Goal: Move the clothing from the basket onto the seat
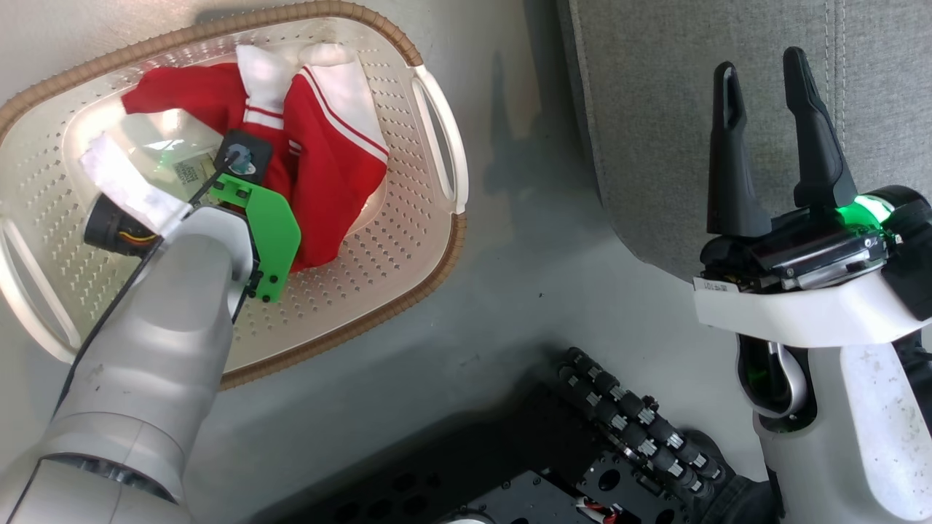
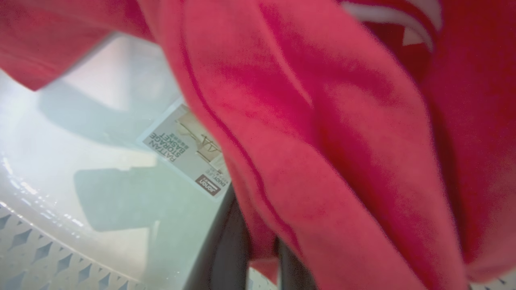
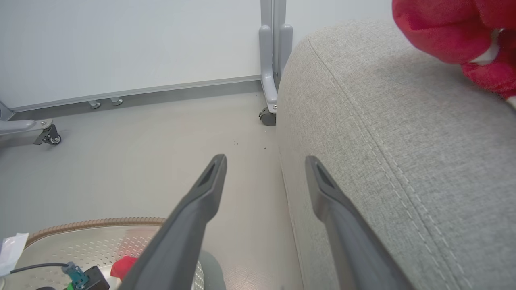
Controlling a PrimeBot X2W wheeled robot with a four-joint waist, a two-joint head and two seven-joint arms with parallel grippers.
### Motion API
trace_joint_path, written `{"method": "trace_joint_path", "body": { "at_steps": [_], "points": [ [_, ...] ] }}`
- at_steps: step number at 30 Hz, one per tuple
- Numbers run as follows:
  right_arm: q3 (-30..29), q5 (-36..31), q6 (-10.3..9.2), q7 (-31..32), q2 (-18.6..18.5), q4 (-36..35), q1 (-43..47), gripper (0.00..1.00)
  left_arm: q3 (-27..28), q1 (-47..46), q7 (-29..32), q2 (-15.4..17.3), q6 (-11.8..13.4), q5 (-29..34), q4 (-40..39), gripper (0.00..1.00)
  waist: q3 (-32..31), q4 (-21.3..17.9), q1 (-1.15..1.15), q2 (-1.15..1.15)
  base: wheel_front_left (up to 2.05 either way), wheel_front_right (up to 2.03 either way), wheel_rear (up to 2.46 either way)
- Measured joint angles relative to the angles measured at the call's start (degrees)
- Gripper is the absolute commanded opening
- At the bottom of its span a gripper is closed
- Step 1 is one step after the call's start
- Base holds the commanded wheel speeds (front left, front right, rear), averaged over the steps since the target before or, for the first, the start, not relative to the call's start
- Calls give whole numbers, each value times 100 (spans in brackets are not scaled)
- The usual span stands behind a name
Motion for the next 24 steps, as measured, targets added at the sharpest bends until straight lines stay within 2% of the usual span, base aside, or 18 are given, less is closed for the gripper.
{"method": "trace_joint_path", "body": {
  "at_steps": [7, 17, 24],
  "points": [
    [-32, -55, 0, 0, 1, -2, -153, 100, -97, -14, -793, 189, -44, 98, -204, 0, -119, 9, 0, 0, 0, 0, 0],
    [-268, -343, 0, -1, 2, -13, -54, 100, -204, 225, -1828, 165, -143, 80, -662, 0, -521, 324, 0, 0, 0, 0, 0],
    [-405, -617, 0, 108, 4, -48, 92, 100, -189, 510, -2258, 56, -102, -51, -1089, 0, -948, 558, 0, 0, 0, 0, 0]
  ]
}}
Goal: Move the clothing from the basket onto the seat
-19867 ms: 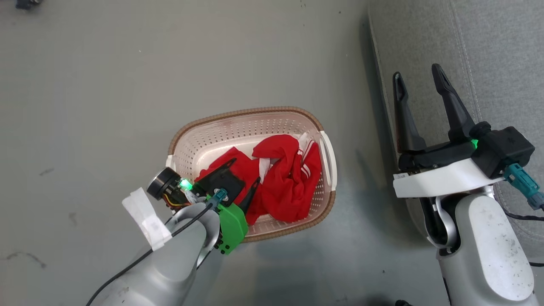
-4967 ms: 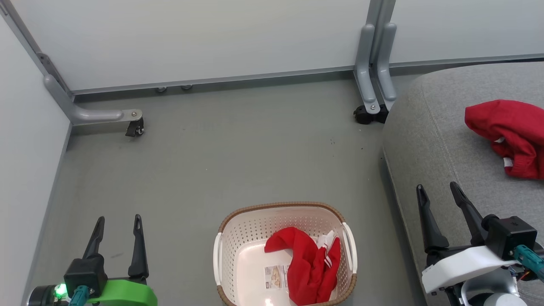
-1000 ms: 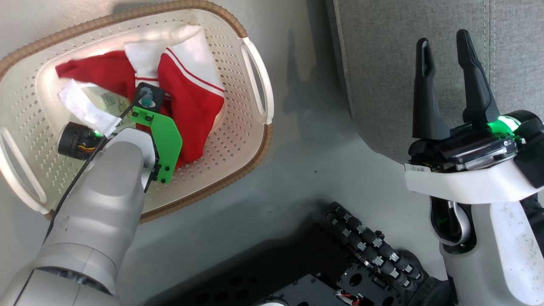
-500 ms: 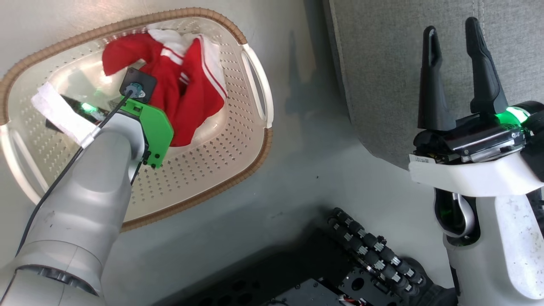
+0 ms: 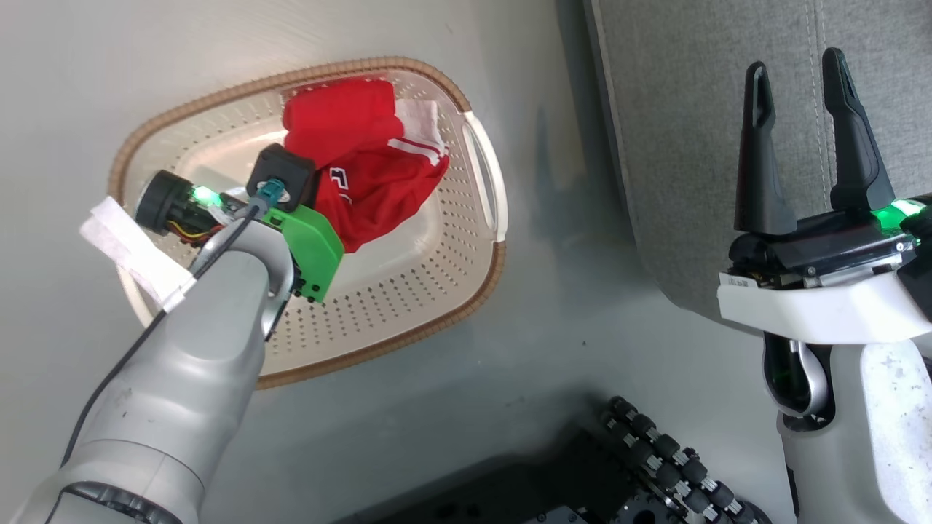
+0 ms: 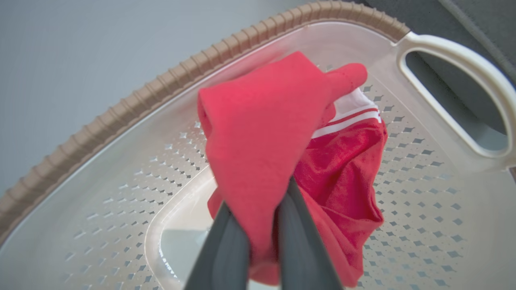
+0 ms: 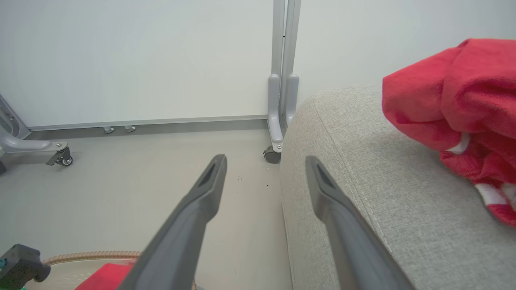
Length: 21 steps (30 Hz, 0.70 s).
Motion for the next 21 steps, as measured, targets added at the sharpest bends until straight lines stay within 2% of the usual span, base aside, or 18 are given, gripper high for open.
{"method": "trace_joint_path", "body": {
  "at_steps": [12, 21],
  "points": [
    [-119, -344, 0, 482, 3, -66, 370, 100, 226, 795, -223, -30, 91, -275, -1298, 0, -953, 451, 0, 0, 0, 0, 0],
    [-3, -427, 0, 762, 3, -92, 661, 100, 648, 1733, -232, 187, 397, -459, -2554, 0, -1814, 778, 0, 0, 0, 0, 0]
  ]
}}
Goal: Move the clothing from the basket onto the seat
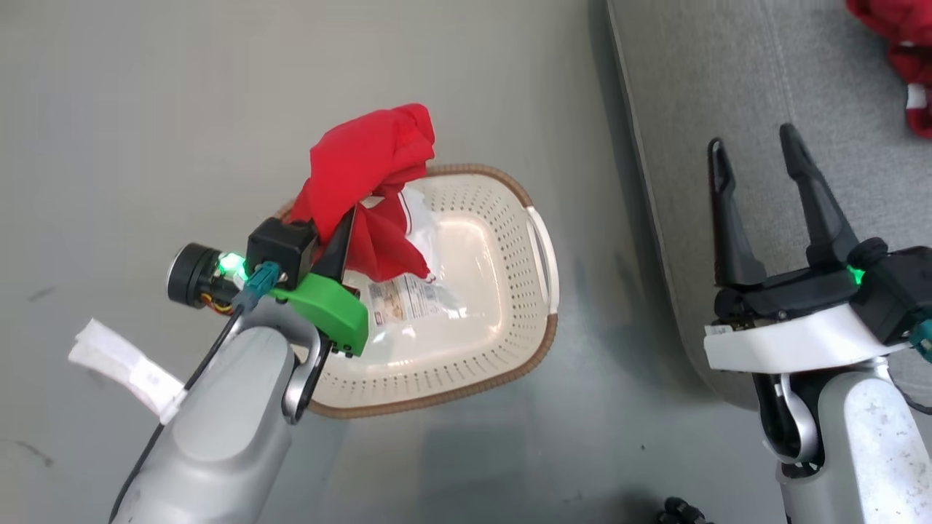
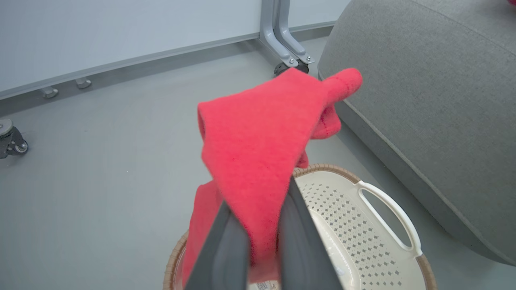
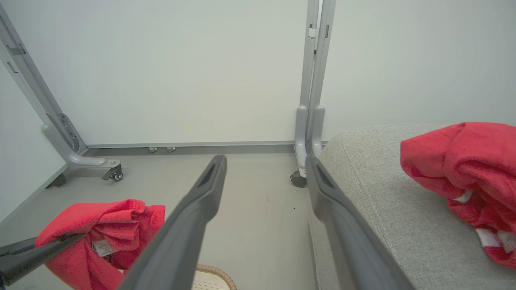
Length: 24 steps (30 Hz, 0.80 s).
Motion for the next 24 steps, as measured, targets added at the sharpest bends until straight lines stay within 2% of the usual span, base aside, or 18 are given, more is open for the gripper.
{"method": "trace_joint_path", "body": {
  "at_steps": [11, 19, 24],
  "points": [
    [54, 92, 0, 208, -24, 77, 375, 100, 531, 920, -1, 290, 374, -80, -1475, 0, -1021, 301, 0, 0, 0, 0, 0],
    [-5, 267, 0, 364, -21, 89, 776, 100, 857, 1443, -7, 405, 537, -73, -2349, 0, -1685, 475, 0, 0, 0, 0, 0],
    [12, 288, 0, 520, -73, 57, 954, 100, 945, 1669, -8, 437, 541, -43, -2825, 0, -2078, 556, 0, 0, 0, 0, 0]
  ]
}}
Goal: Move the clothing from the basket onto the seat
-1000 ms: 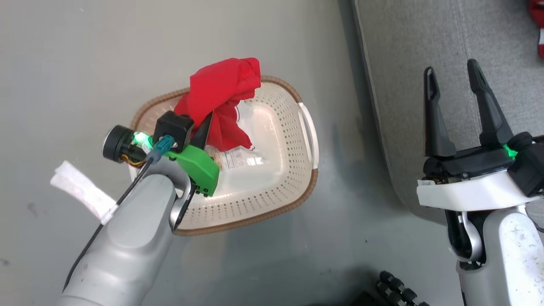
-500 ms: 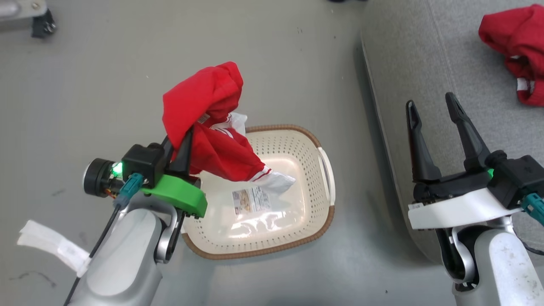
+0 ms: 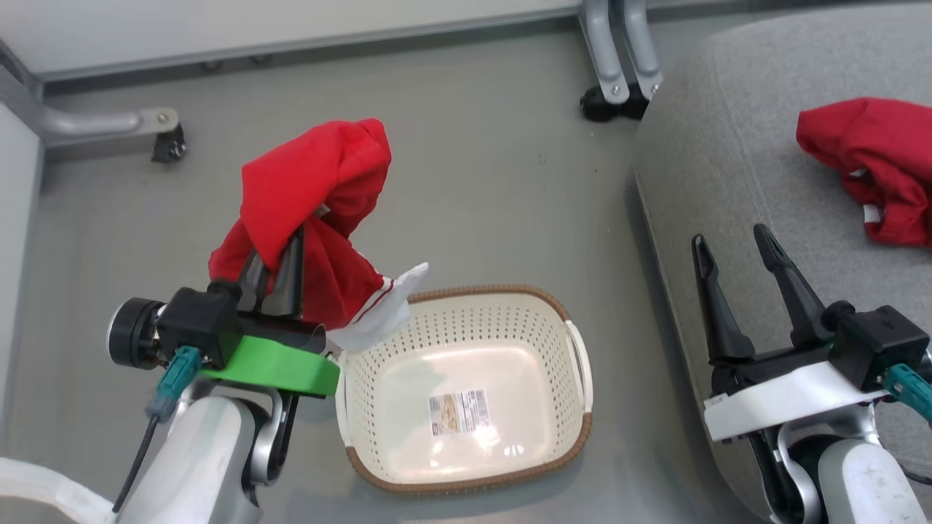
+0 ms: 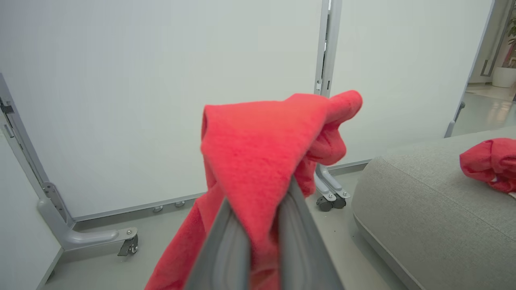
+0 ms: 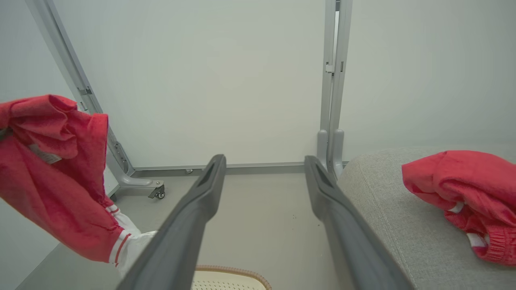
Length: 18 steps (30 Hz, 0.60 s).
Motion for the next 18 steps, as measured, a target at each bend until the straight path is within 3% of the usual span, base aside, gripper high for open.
{"method": "trace_joint_path", "body": {
  "at_steps": [18],
  "points": [
    [91, 167, 0, 389, -97, -112, 617, 100, -171, 769, 51, -53, -2, -62, -993, 0, -1032, 107, 0, 0, 0, 0, 0]
  ]
}}
